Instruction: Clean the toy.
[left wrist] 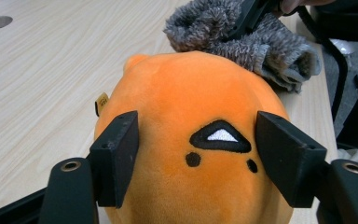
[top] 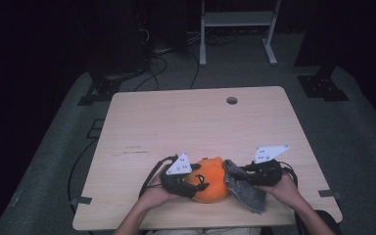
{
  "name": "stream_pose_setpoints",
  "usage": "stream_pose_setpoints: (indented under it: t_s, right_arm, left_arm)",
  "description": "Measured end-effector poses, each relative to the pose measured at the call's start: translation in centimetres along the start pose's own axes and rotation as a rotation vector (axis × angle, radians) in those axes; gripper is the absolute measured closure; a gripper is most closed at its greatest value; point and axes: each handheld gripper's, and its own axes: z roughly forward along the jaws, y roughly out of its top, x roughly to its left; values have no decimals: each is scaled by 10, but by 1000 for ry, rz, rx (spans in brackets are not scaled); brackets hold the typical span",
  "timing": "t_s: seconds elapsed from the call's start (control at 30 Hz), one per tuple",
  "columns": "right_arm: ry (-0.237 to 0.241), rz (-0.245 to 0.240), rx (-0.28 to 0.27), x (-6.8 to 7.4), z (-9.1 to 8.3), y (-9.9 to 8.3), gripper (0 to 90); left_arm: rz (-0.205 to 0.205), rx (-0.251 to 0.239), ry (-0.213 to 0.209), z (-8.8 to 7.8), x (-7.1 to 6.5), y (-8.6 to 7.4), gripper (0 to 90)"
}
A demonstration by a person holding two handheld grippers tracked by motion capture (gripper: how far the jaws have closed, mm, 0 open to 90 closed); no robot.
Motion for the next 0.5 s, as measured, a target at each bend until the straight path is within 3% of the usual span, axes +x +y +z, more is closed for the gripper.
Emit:
stream_pose_setpoints:
  t_s: [0.1, 0.2, 0.37, 0.5]
  right_arm:
    - [-30, 9, -7, -3, -10, -6, 757]
    - [-60, 35, -23, -7, -20, -10, 757]
    - [-127, 62, -47, -17, -35, -20, 757]
    - [-188, 61, -55, -26, -49, -27, 754]
  left_arm:
    - [-5, -49, -18, -2, 1, 7, 205]
    - [-4, -77, -22, 2, 0, 17, 181]
    - [7, -17, 8, 19, 2, 22, 165]
    - [-19, 5, 22, 23, 4, 22, 158]
